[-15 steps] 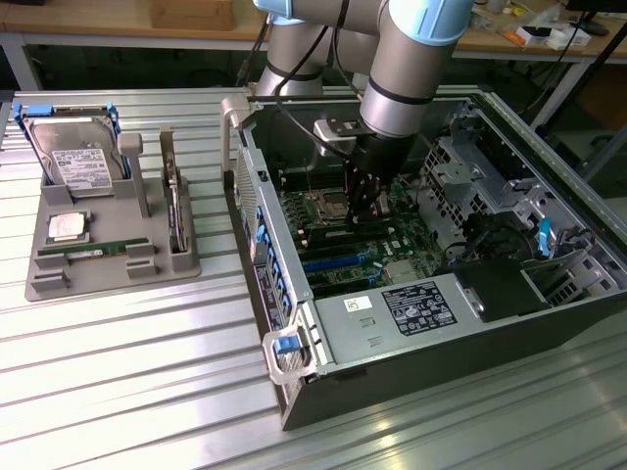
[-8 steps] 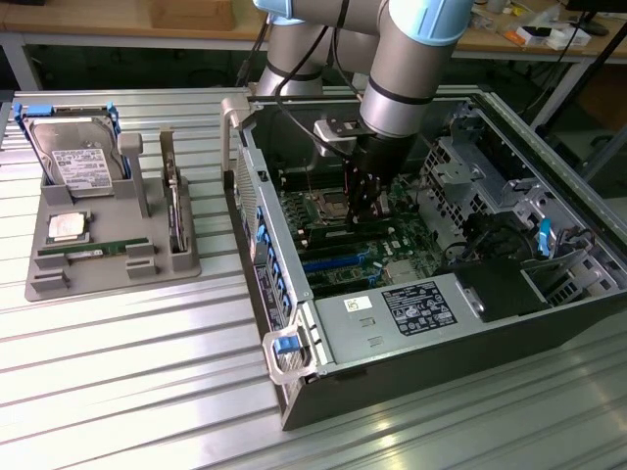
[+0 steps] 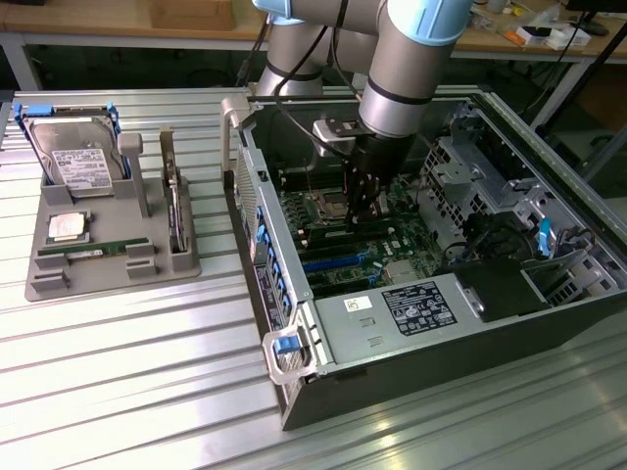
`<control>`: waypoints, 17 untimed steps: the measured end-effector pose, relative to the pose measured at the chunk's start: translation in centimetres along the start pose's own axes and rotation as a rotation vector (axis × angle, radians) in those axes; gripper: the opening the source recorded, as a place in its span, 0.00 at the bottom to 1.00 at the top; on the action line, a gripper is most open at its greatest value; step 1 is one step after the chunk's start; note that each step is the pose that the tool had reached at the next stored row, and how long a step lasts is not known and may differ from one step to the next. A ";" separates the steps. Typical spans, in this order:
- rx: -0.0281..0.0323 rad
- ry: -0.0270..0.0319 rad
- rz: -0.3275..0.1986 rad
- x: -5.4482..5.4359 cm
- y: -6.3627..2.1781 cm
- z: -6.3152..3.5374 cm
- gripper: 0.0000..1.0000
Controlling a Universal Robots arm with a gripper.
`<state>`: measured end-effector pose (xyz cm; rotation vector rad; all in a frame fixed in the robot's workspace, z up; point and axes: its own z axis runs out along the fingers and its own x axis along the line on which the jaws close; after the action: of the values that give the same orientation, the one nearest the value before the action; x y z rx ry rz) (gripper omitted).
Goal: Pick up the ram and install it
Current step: 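Insert the ram into the slot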
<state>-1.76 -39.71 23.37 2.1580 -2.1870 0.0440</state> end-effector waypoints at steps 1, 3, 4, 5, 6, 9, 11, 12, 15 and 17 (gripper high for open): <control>-0.0058 0.0003 -0.001 0.0 -0.11 -0.01 0.13; -0.0139 0.0002 -0.002 0.0 -0.23 -0.01 0.13; -0.0140 0.0003 -0.002 0.0 -0.23 -0.01 0.13; -0.0140 0.0003 -0.002 0.0 -0.23 -0.01 0.13; -0.0140 0.0002 -0.002 0.0 -0.24 -0.01 0.13; -0.0140 0.0001 -0.002 0.0 -0.23 -0.12 0.13; -0.0140 0.0002 -0.002 0.0 -0.23 -0.13 0.13; -0.0141 0.0007 -0.002 0.0 -0.23 -0.18 0.13; -0.0140 0.0002 -0.002 0.0 -0.23 -0.29 0.13; -0.0140 0.0002 -0.002 0.0 -0.23 -0.29 0.13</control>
<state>-1.52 -39.71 23.65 2.1529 -2.1782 0.0288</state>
